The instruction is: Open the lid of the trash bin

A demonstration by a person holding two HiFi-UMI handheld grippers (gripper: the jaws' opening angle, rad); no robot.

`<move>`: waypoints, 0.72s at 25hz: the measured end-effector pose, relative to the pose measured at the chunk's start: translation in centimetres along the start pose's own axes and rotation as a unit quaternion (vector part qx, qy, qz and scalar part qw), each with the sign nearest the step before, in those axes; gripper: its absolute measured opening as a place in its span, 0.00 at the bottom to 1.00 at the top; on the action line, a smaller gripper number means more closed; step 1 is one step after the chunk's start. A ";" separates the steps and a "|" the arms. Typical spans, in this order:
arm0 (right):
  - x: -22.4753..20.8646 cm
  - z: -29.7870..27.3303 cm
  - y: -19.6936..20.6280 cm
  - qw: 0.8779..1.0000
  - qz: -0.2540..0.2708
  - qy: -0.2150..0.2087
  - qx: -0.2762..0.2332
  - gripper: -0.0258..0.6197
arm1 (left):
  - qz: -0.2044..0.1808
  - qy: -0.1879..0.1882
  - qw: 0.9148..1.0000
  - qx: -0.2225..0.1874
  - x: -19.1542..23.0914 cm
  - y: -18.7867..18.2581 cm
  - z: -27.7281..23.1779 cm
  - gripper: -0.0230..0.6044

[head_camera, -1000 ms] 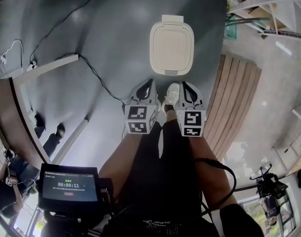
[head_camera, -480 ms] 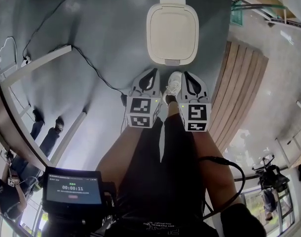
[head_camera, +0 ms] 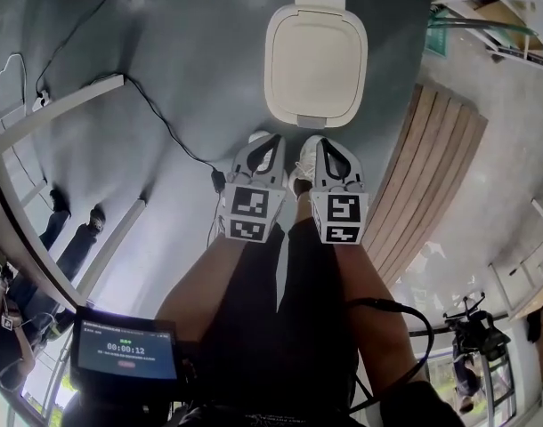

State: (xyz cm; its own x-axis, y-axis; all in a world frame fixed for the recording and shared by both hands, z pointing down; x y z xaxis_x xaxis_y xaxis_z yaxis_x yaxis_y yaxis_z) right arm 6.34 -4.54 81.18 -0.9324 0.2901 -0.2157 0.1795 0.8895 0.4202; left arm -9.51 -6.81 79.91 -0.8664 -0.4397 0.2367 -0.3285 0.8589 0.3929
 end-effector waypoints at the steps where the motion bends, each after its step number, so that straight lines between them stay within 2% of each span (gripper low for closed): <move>1: 0.1 -0.3 0.2 1.000 -0.004 -0.001 0.002 0.04 | 0.001 0.002 1.000 0.002 0.0 0.1 -0.2 0.03; 10: 0.0 -3.4 0.5 0.999 -0.036 0.008 0.020 0.04 | -0.002 0.014 1.000 0.008 0.0 0.8 -2.9 0.03; 18: -0.5 -5.7 0.8 0.998 -0.042 0.009 0.040 0.04 | 0.024 0.003 0.999 0.022 1.2 2.3 -3.5 0.03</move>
State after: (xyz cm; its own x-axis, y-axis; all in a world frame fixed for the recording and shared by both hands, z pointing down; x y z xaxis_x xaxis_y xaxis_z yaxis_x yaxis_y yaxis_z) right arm 5.14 -6.03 86.66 -0.9505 0.2068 -0.2320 0.1235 0.9363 0.3287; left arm -9.94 -6.27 84.21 -0.8791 -0.3999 0.2595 -0.3035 0.8892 0.3423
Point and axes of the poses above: the fingertips, and each gripper's own axes: z backward along the fingers, x to its left, y out of its underside, the point moved 10 cm from there along z, backward along the fingers, and after that the axes turned 13 degrees about x, right-handed, at the moved point
